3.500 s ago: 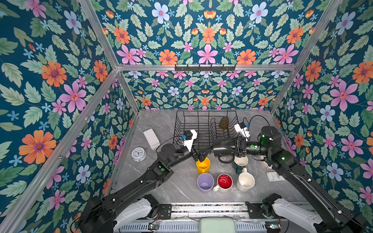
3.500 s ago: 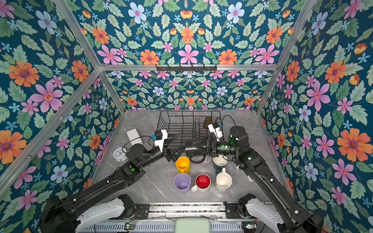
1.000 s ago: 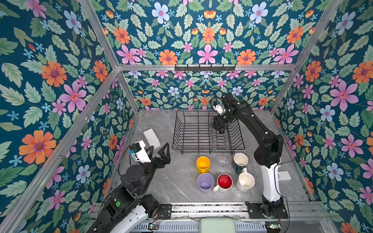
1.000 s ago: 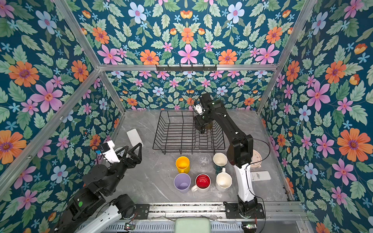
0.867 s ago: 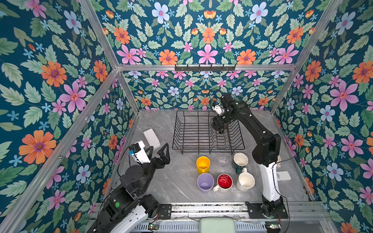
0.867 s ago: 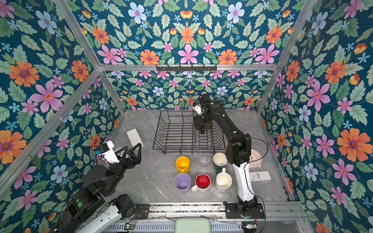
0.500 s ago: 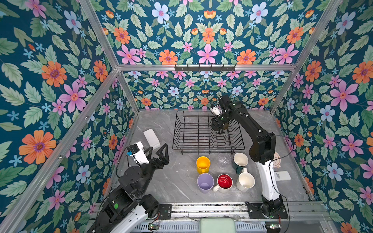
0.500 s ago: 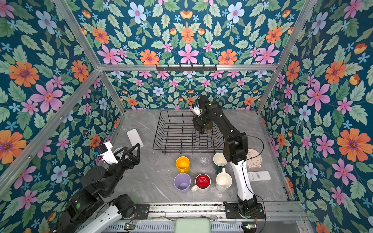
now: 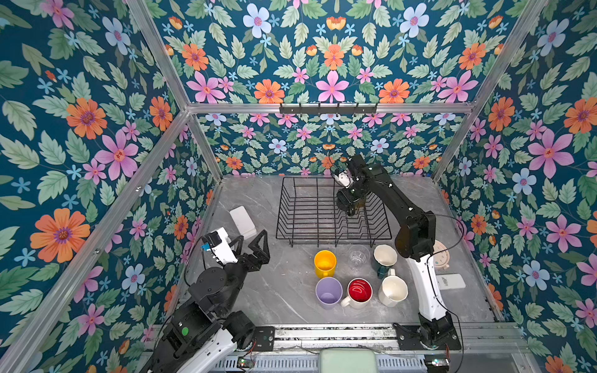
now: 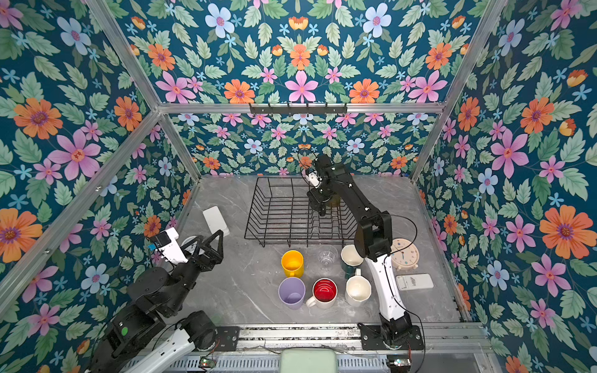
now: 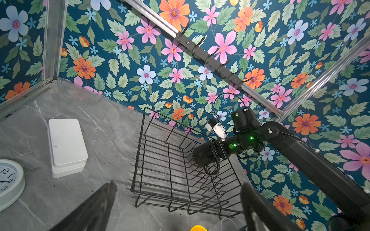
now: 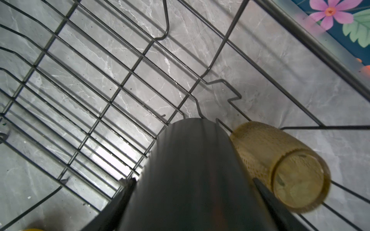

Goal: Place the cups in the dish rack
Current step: 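Lower the black mug upside down into the rack slots with the right gripper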

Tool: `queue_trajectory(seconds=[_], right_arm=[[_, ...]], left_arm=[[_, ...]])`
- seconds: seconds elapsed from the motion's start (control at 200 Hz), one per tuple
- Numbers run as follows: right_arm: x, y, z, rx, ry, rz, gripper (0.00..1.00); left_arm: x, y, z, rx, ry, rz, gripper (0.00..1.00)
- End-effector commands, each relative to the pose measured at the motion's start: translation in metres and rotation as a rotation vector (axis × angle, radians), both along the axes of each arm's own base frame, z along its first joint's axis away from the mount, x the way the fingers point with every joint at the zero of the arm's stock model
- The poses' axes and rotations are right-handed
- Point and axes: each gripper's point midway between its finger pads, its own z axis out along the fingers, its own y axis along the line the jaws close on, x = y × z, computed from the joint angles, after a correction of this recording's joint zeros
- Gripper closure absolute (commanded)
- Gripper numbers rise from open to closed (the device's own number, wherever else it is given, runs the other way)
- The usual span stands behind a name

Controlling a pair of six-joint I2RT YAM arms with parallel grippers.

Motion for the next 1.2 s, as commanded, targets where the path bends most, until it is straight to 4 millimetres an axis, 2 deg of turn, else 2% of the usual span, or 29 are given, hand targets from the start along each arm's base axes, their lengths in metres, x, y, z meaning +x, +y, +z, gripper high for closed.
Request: queue_trajectory(seconds=[0.0,0.245,0.445,0.87,1.195], right_arm=[[0.005,0.005,-0.004,0.016,-0.008,0.000,1.00],[0.006,0.006,-0.016,-0.006,0.002,0.001,1.00],[0.003,0.006,-0.015,-0.013,0.008,-0.002,1.00],[-0.001,-0.002,0.027,-0.021,-0.065,-0.003,1.00],[-0.011,0.001,0.039,0.001,-0.062,0.014,1.00]], left_arm=[[0.000,0.003,-0.002,-0.003,0.005,0.014,0.00],[-0.002,0.006,-0.002,-0.014,0.002,0.021,0.00],[-0.001,0.005,-0.003,-0.015,0.003,0.020,0.00],[-0.001,0.002,-0.002,-0.021,0.000,0.007,0.00],[-0.001,0.000,-0.002,-0.028,-0.001,-0.002,0.00]])
